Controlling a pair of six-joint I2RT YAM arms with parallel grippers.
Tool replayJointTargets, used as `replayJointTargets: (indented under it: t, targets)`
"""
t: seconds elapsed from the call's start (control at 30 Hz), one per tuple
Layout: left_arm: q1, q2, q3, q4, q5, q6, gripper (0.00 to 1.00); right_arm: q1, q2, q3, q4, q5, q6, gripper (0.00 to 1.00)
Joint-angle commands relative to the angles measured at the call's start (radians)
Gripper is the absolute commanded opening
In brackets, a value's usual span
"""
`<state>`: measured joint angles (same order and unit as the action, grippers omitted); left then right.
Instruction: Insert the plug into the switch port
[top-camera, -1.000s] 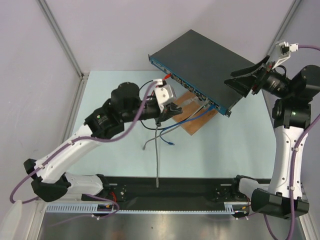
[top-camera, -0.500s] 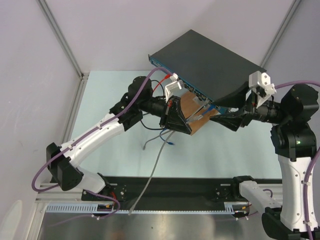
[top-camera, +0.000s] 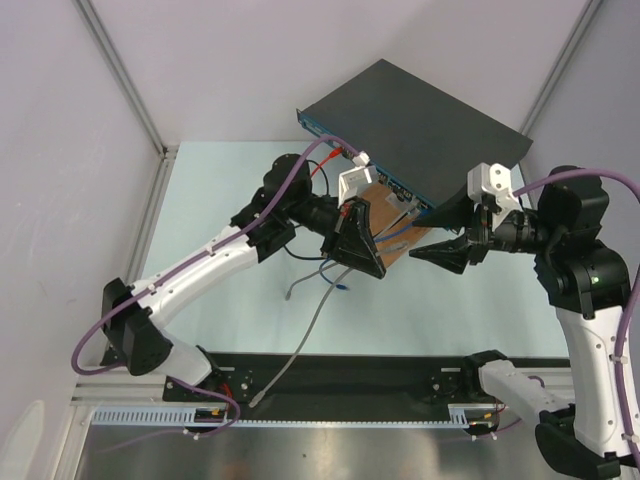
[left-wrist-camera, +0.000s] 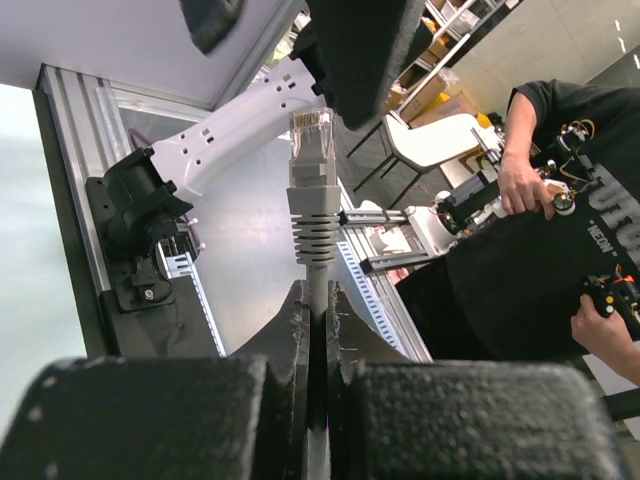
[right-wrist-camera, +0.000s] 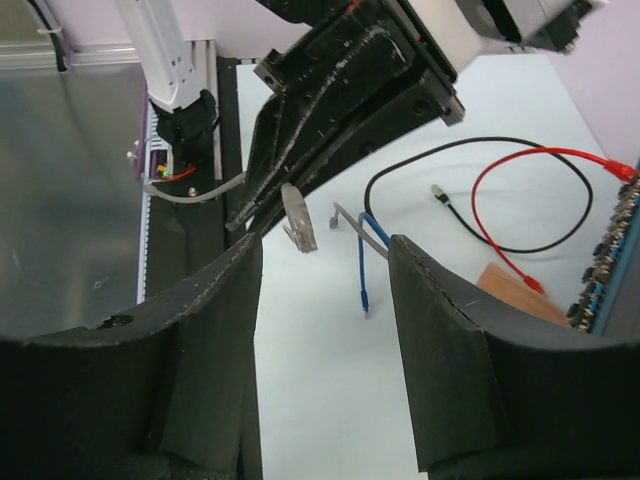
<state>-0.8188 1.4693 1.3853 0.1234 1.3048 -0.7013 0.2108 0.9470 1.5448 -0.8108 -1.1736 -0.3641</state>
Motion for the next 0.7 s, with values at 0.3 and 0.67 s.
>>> replayJointTargets:
  t: [0.3,0.67]
  targets:
    - [-0.005,0.036,0.004,0.127,0.054,-0.092,0.00,0.110,0.033,0.005,-0.031,0.063,-0.002,0.49]
    - [0.001,0.036,0.007,0.125,0.018,-0.083,0.26,0.137,0.081,0.047,-0.097,0.098,-0.032,0.00]
